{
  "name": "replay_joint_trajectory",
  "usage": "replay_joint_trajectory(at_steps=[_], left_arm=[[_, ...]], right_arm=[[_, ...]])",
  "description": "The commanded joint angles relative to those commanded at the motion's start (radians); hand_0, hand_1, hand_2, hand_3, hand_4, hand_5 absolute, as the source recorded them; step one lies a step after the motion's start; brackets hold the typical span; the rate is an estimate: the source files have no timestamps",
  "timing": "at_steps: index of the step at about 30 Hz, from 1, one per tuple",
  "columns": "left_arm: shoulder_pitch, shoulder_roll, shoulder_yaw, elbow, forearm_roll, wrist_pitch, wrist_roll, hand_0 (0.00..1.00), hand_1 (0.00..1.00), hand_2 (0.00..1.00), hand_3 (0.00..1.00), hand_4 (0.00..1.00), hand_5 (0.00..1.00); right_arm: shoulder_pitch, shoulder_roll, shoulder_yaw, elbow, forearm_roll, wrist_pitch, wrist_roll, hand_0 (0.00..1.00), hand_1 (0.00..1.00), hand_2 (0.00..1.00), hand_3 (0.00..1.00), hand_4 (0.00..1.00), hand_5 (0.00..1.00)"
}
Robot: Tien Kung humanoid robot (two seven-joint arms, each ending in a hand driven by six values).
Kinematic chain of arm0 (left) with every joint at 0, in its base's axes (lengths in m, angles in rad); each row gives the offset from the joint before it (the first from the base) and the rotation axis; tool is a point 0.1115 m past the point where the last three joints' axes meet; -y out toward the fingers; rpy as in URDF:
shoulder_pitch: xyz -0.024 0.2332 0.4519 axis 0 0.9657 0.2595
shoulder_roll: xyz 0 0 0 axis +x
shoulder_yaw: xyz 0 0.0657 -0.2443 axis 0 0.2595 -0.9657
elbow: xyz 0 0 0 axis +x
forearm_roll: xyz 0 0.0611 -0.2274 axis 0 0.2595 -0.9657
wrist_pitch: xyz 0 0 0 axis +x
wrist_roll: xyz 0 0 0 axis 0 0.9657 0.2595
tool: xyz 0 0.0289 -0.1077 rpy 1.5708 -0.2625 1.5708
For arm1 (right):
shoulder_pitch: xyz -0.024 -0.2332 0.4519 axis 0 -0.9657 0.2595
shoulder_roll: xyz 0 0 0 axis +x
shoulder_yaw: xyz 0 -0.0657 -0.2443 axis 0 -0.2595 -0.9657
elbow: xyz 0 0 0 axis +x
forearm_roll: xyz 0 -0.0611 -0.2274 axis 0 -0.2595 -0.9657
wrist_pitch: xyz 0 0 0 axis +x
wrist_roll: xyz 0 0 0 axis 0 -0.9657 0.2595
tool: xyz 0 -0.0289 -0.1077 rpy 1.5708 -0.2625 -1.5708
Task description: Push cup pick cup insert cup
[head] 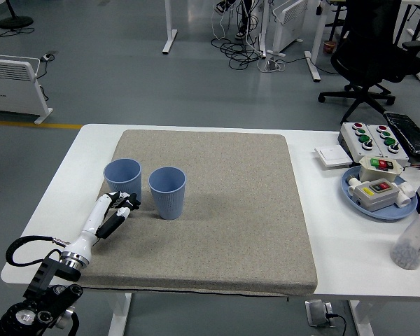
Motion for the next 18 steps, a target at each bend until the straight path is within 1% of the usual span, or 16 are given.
replay_joint_trajectory(at_steps=[2, 3, 6, 8, 9, 11, 12, 13, 14, 15, 16, 18], left_arm=[[0.014, 0.007, -0.017, -0.023, 0.014, 0.005, 0.0, 0.591, 0.543, 0.512, 0.498, 0.631, 0.998], [0.029, 0.014, -0.035, -0.046, 0.028, 0.007, 0.0, 0.569, 0.532, 0.502, 0.493, 0.63, 0.998], [0.061, 0.027, -0.074, -0.103, 0.057, 0.013, 0.0, 0.569, 0.532, 0.502, 0.493, 0.63, 0.998], [0.104, 0.054, -0.122, -0.18, 0.093, 0.025, 0.0, 0.569, 0.532, 0.502, 0.493, 0.63, 0.998], [0.114, 0.059, -0.133, -0.208, 0.1, 0.028, 0.0, 0.537, 0.517, 0.486, 0.484, 0.668, 0.998], [0.14, 0.079, -0.162, -0.272, 0.121, 0.035, 0.0, 0.537, 0.517, 0.486, 0.484, 0.668, 0.998], [0.158, 0.099, -0.186, -0.317, 0.148, 0.035, 0.0, 0.537, 0.517, 0.486, 0.484, 0.668, 0.998], [0.164, 0.105, -0.193, -0.351, 0.157, 0.036, 0.0, 0.537, 0.517, 0.486, 0.484, 0.668, 0.998], [0.171, 0.123, -0.21, -0.395, 0.19, 0.03, 0.016, 0.537, 0.517, 0.486, 0.484, 0.668, 0.998], [0.17, 0.137, -0.222, -0.434, 0.218, 0.025, 0.036, 0.819, 0.773, 0.798, 0.806, 0.921, 0.998], [0.166, 0.155, -0.236, -0.479, 0.262, 0.013, 0.08, 0.819, 0.773, 0.798, 0.806, 0.921, 0.998], [0.152, 0.175, -0.253, -0.563, 0.341, -0.016, 0.162, 0.819, 0.773, 0.798, 0.806, 0.921, 0.998]], right_arm=[[0.0, 0.0, 0.0, 0.0, 0.0, 0.0, 0.0, 0.718, 0.648, 0.692, 0.615, 0.176, 0.43], [0.0, 0.0, -0.001, 0.0, 0.001, 0.0, 0.0, 0.718, 0.647, 0.692, 0.615, 0.176, 0.43], [0.001, 0.0, -0.003, -0.001, 0.005, 0.0, 0.002, 0.718, 0.647, 0.692, 0.615, 0.176, 0.43], [0.001, -0.001, -0.008, -0.001, 0.014, -0.001, 0.004, 0.718, 0.647, 0.692, 0.615, 0.176, 0.43], [0.001, -0.001, -0.01, -0.001, 0.016, -0.001, 0.005, 0.718, 0.648, 0.692, 0.615, 0.176, 0.43], [0.002, -0.002, -0.014, -0.001, 0.023, -0.001, 0.007, 0.718, 0.648, 0.692, 0.615, 0.176, 0.43], [0.002, -0.003, -0.015, -0.001, 0.026, -0.001, 0.008, 0.718, 0.648, 0.692, 0.615, 0.176, 0.43], [0.003, -0.003, -0.016, -0.001, 0.027, -0.001, 0.008, 0.718, 0.648, 0.692, 0.615, 0.176, 0.43], [0.003, -0.004, -0.018, -0.001, 0.03, -0.001, 0.009, 0.718, 0.648, 0.692, 0.615, 0.176, 0.43], [0.003, -0.004, -0.018, -0.001, 0.031, -0.001, 0.009, 0.718, 0.647, 0.692, 0.614, 0.176, 0.43], [0.004, -0.005, -0.018, -0.001, 0.032, -0.001, 0.009, 0.718, 0.647, 0.692, 0.614, 0.176, 0.43], [0.004, -0.005, -0.017, -0.002, 0.031, 0.0, 0.008, 0.718, 0.647, 0.692, 0.614, 0.176, 0.43]])
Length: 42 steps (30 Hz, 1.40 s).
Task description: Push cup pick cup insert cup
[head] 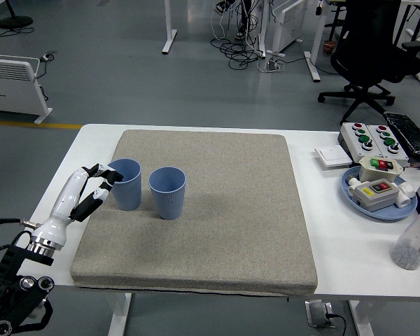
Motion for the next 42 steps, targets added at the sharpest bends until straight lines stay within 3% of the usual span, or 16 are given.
replay_joint_trajectory(at_steps=[2, 3, 7, 8, 9, 14, 15, 20, 21, 26, 27, 36, 38, 39, 42], left_arm=[[-0.02, 0.017, -0.01, -0.083, 0.081, -0.03, 0.084, 0.819, 0.773, 0.798, 0.806, 0.921, 0.998], [-0.028, 0.021, -0.011, -0.107, 0.103, -0.038, 0.111, 0.886, 0.879, 0.928, 0.966, 0.998, 0.998], [-0.092, 0.044, 0.007, -0.194, 0.26, -0.105, 0.246, 0.886, 0.879, 0.928, 0.966, 0.998, 0.998], [-0.114, 0.047, 0.016, -0.2, 0.302, -0.132, 0.278, 0.886, 0.879, 0.928, 0.966, 0.998, 0.998], [-0.12, 0.048, 0.019, -0.201, 0.325, -0.141, 0.292, 0.89, 0.894, 0.952, 0.998, 0.998, 0.88], [-0.212, 0.054, 0.078, -0.191, 0.43, -0.255, 0.394, 0.89, 0.894, 0.952, 0.998, 0.998, 0.88], [-0.232, 0.054, 0.094, -0.191, 0.448, -0.287, 0.421, 0.873, 0.896, 0.96, 0.998, 0.998, 0.803], [-0.308, 0.052, 0.161, -0.171, 0.51, -0.415, 0.532, 0.873, 0.896, 0.96, 0.998, 0.998, 0.803], [-0.317, 0.051, 0.17, -0.165, 0.512, -0.424, 0.542, 0.891, 0.905, 0.965, 0.998, 0.998, 0.874], [-0.387, 0.041, 0.246, -0.095, 0.486, -0.431, 0.582, 0.891, 0.905, 0.965, 0.998, 0.998, 0.874], [-0.396, 0.037, 0.256, -0.082, 0.49, -0.437, 0.587, 0.908, 0.926, 0.982, 0.998, 0.998, 0.919], [-0.444, 0.015, 0.327, -0.004, 0.501, -0.544, 0.6, 0.898, 0.923, 0.982, 0.998, 0.998, 0.891], [-0.449, 0.012, 0.334, 0.003, 0.507, -0.55, 0.595, 0.898, 0.923, 0.982, 0.998, 0.998, 0.891], [-0.455, 0.009, 0.341, 0.011, 0.513, -0.553, 0.592, 0.887, 0.916, 0.98, 0.998, 0.998, 0.816], [-0.473, 0.0, 0.363, 0.039, 0.527, -0.56, 0.586, 0.887, 0.916, 0.98, 0.998, 0.998, 0.816]], right_arm=[[0.0, 0.0, 0.0, 0.0, -0.001, 0.001, -0.001, 0.718, 0.647, 0.692, 0.614, 0.176, 0.43], [0.0, 0.0, 0.001, 0.0, -0.002, 0.001, -0.002, 0.719, 0.648, 0.692, 0.614, 0.176, 0.429], [-0.002, -0.001, 0.003, -0.001, -0.005, 0.002, -0.004, 0.719, 0.648, 0.692, 0.614, 0.176, 0.429], [-0.003, -0.001, 0.004, -0.001, -0.006, 0.002, -0.004, 0.719, 0.648, 0.692, 0.614, 0.176, 0.429], [-0.003, -0.001, 0.004, -0.001, -0.006, 0.002, -0.004, 0.719, 0.648, 0.69, 0.614, 0.176, 0.429], [-0.005, -0.001, 0.004, -0.001, -0.007, 0.003, -0.005, 0.719, 0.648, 0.69, 0.614, 0.176, 0.429], [-0.005, -0.001, 0.004, -0.002, -0.007, 0.003, -0.005, 0.719, 0.646, 0.69, 0.613, 0.177, 0.429], [-0.007, 0.0, 0.004, -0.002, -0.006, 0.004, -0.005, 0.719, 0.646, 0.69, 0.613, 0.177, 0.429], [-0.007, 0.0, 0.005, -0.002, -0.006, 0.004, -0.005, 0.718, 0.646, 0.692, 0.613, 0.178, 0.426], [-0.008, 0.0, 0.009, -0.001, -0.015, 0.006, -0.008, 0.718, 0.646, 0.692, 0.613, 0.178, 0.426], [-0.008, 0.0, 0.009, -0.001, -0.016, 0.006, -0.008, 0.719, 0.646, 0.689, 0.613, 0.179, 0.425], [-0.011, -0.002, 0.012, -0.002, -0.021, 0.003, -0.008, 0.721, 0.643, 0.684, 0.613, 0.18, 0.425], [-0.011, -0.002, 0.013, -0.002, -0.022, 0.002, -0.008, 0.721, 0.643, 0.684, 0.613, 0.18, 0.425], [-0.011, -0.002, 0.013, -0.002, -0.023, 0.002, -0.008, 0.721, 0.643, 0.681, 0.612, 0.181, 0.424], [-0.011, -0.002, 0.015, -0.002, -0.027, 0.002, -0.009, 0.721, 0.643, 0.681, 0.612, 0.181, 0.424]])
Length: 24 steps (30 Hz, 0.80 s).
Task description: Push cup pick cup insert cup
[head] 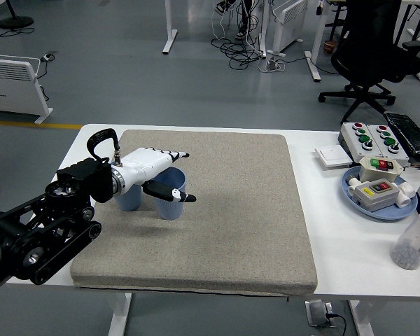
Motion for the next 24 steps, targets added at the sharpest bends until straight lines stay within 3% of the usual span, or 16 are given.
replay_joint_trajectory(at_steps=[2, 3, 8, 9, 14, 15, 20, 21, 24], left_arm=[[-0.009, -0.006, 0.014, 0.02, -0.004, 0.007, 0.002, 0.887, 0.916, 0.98, 0.998, 0.998, 0.816], [-0.011, -0.007, 0.017, 0.025, -0.005, 0.009, 0.002, 0.843, 0.899, 0.959, 0.998, 0.998, 0.673], [-0.022, -0.021, 0.034, 0.07, 0.02, 0.023, 0.001, 0.843, 0.899, 0.959, 0.998, 0.998, 0.673], [-0.023, -0.023, 0.036, 0.077, 0.026, 0.027, -0.002, 0.82, 0.884, 0.944, 0.998, 0.966, 0.597], [-0.024, -0.027, 0.041, 0.094, 0.048, 0.038, -0.005, 0.82, 0.884, 0.944, 0.998, 0.966, 0.597], [-0.024, -0.027, 0.042, 0.095, 0.054, 0.041, -0.008, 0.712, 0.833, 0.894, 0.998, 0.928, 0.527], [-0.023, -0.025, 0.049, 0.099, 0.082, 0.055, -0.024, 0.712, 0.833, 0.894, 0.998, 0.928, 0.527], [-0.023, -0.026, 0.05, 0.1, 0.085, 0.058, -0.026, 0.557, 0.727, 0.815, 0.979, 0.871, 0.433], [-0.024, -0.027, 0.055, 0.104, 0.098, 0.071, -0.038, 0.557, 0.727, 0.815, 0.979, 0.871, 0.433]], right_arm=[[0.0, 0.0, 0.001, 0.0, -0.002, 0.0, -0.001, 0.721, 0.643, 0.681, 0.612, 0.181, 0.424], [0.0, 0.0, 0.001, 0.0, -0.002, 0.0, -0.001, 0.72, 0.641, 0.681, 0.612, 0.183, 0.422], [-0.001, 0.0, 0.002, 0.0, -0.005, -0.001, -0.001, 0.72, 0.641, 0.681, 0.612, 0.183, 0.422], [-0.001, 0.0, 0.003, 0.001, -0.005, -0.001, -0.001, 0.72, 0.641, 0.68, 0.612, 0.183, 0.422], [0.0, 0.001, 0.005, 0.0, -0.008, -0.002, -0.002, 0.72, 0.641, 0.68, 0.612, 0.183, 0.422], [0.0, 0.001, 0.005, 0.0, -0.008, -0.002, -0.002, 0.72, 0.641, 0.679, 0.611, 0.185, 0.421], [-0.001, 0.001, 0.008, 0.001, -0.01, -0.002, -0.003, 0.72, 0.641, 0.679, 0.611, 0.185, 0.421], [-0.001, 0.001, 0.008, 0.001, -0.011, -0.002, -0.003, 0.72, 0.642, 0.678, 0.611, 0.186, 0.422], [-0.002, 0.002, 0.009, 0.001, -0.011, -0.002, -0.004, 0.72, 0.642, 0.678, 0.611, 0.186, 0.422]])
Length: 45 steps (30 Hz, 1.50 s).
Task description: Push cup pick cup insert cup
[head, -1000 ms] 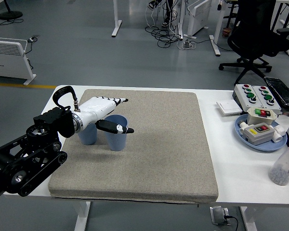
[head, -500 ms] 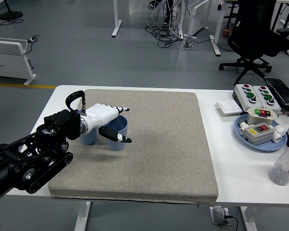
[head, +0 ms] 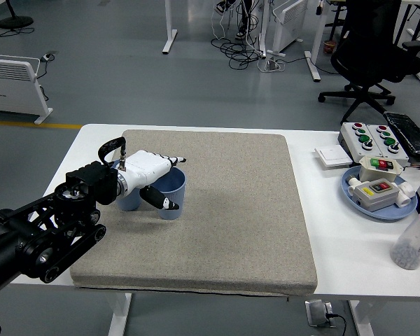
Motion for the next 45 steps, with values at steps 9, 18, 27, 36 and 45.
replay_joint_trajectory(at_steps=[9, 18, 27, 36, 45], left_arm=[[0.002, -0.003, 0.015, 0.021, 0.026, 0.008, -0.011, 0.48, 0.687, 0.777, 0.907, 0.782, 0.295], [0.006, 0.0, 0.024, 0.031, 0.028, 0.011, -0.017, 0.415, 0.67, 0.77, 0.897, 0.744, 0.247], [0.008, 0.006, 0.023, 0.014, 0.001, 0.016, -0.022, 0.374, 0.532, 0.64, 0.774, 0.589, 0.076], [0.008, 0.011, 0.015, -0.007, -0.031, 0.003, -0.01, 0.387, 0.528, 0.595, 0.719, 0.537, 0.031], [0.005, 0.02, 0.007, -0.064, -0.054, -0.035, -0.001, 0.408, 0.53, 0.564, 0.678, 0.467, 0.002]], right_arm=[[-0.004, 0.0, -0.002, 0.0, 0.003, 0.0, 0.0, 0.719, 0.641, 0.676, 0.611, 0.188, 0.42], [-0.008, 0.001, 0.002, 0.0, -0.001, 0.0, -0.002, 0.718, 0.641, 0.676, 0.611, 0.187, 0.422], [-0.006, 0.001, 0.002, 0.001, -0.002, 0.001, -0.002, 0.719, 0.641, 0.676, 0.61, 0.187, 0.421], [-0.004, 0.0, 0.0, 0.001, 0.001, 0.002, -0.002, 0.719, 0.64, 0.676, 0.611, 0.188, 0.421], [-0.004, 0.0, -0.002, 0.001, 0.005, 0.001, -0.002, 0.719, 0.64, 0.674, 0.61, 0.187, 0.42]])
